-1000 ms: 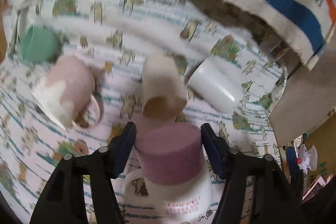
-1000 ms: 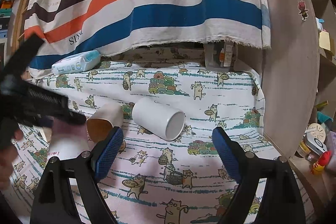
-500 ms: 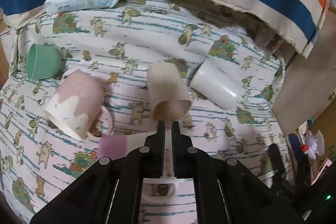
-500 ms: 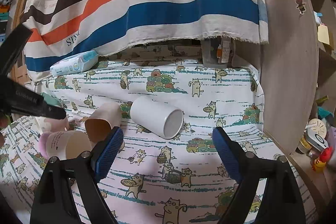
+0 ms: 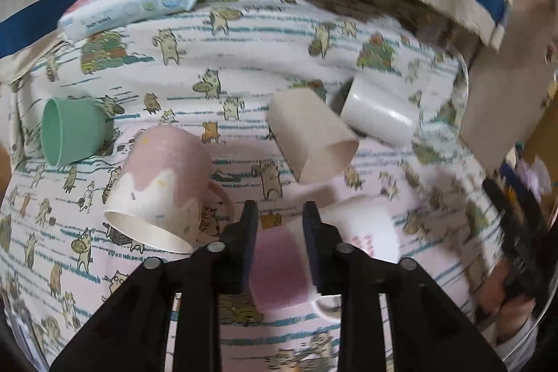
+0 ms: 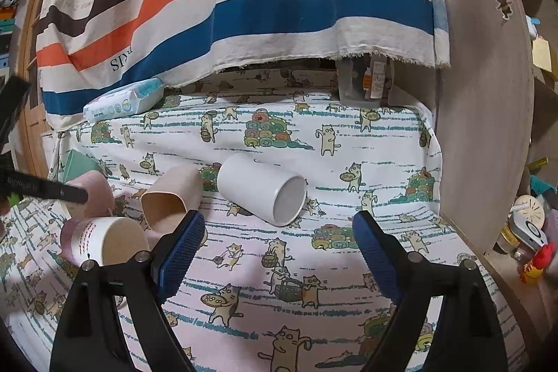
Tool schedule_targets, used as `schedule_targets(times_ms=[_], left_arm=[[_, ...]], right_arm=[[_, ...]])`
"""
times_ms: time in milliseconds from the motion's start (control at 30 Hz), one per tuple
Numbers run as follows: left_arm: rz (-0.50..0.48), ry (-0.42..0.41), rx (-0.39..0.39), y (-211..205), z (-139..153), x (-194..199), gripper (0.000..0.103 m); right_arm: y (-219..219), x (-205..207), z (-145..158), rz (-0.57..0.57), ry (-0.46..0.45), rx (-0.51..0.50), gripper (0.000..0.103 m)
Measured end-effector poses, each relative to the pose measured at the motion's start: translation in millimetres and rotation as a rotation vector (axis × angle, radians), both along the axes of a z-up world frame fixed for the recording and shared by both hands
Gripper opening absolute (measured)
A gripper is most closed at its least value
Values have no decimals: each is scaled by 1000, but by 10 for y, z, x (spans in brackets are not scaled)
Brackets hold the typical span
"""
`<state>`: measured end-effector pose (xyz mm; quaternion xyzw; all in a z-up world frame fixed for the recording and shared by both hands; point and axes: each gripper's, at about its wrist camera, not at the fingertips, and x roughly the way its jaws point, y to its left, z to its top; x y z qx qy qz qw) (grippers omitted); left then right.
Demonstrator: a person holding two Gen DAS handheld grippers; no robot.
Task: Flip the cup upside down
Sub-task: 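Rotate the held mug with the left tool, turning its pink base upward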
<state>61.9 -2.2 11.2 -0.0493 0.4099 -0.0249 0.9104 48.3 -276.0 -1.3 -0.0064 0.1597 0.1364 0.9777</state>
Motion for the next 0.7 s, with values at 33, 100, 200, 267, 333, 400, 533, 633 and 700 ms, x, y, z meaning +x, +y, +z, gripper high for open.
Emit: schedule_targets(times_ms=[33,100,200,267,333,400,533,633,700], left_arm=[[-14,5,10,-1,-39,-4,28],[-22,-9,24,21,-76,-23,33],[-3,-6,40,73,-107,0,34],[6,2,49,105,-133,46,34],[11,11,71,117,-164,114,34],[10,37,64,139,-210,201,30],[13,58,44,167,-263,292,27],[11,56,53,157,-271,296,27],[9,60,49,161,-272,301,27]], right_arm=[[-6,4,-1,2,1,4,88],[-4,3,-3,22,7,9,88],[63,7,-20,99,49,17,88],[140,10,-46,142,98,28,88],[277,16,-75,208,170,45,88],[432,-7,-96,285,222,70,88],[736,-10,-162,369,323,86,88],[987,-9,-216,367,333,-2,86],[1118,25,-269,386,361,-47,85]])
